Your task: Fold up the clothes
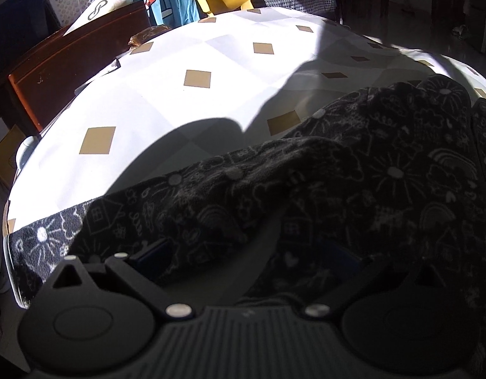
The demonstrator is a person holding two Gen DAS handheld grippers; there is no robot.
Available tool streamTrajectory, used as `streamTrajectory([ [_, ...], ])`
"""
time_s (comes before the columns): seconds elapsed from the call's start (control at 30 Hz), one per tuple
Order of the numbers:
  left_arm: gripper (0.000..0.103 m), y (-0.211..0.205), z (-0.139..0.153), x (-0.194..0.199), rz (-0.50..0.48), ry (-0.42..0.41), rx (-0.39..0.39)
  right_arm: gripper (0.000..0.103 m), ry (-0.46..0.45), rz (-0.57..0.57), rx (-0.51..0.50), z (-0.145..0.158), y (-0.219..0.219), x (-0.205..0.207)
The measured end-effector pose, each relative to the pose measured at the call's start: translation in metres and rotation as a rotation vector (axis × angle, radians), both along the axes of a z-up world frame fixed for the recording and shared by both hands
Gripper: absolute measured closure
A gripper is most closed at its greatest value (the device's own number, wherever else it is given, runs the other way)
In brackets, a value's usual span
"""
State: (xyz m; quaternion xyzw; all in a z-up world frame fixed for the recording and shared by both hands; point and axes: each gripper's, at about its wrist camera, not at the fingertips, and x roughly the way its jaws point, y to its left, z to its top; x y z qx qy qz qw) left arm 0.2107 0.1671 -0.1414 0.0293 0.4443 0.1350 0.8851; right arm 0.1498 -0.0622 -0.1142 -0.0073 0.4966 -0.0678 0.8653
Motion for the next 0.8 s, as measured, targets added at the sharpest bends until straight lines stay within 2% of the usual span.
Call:
streamTrajectory([
  [0.4,0.0,-0.001,-0.002,-0.013,-0.037,-0.005,0.098,0.04,0.001,-0.006,0.01,0.001,-0.004,-0.004],
  [0.6,0.0,0.007,0.0,-0.015,-0.01,0.03,0.055,0.039,0.005,-0.003,0.011,0.001,-0.006,-0.007],
  [0.8,0.0,-0.001,0.01,-0.021,-0.058,0.044,0.052,0.039,0.021,0.007,0.025,0.002,-0.009,-0.005],
])
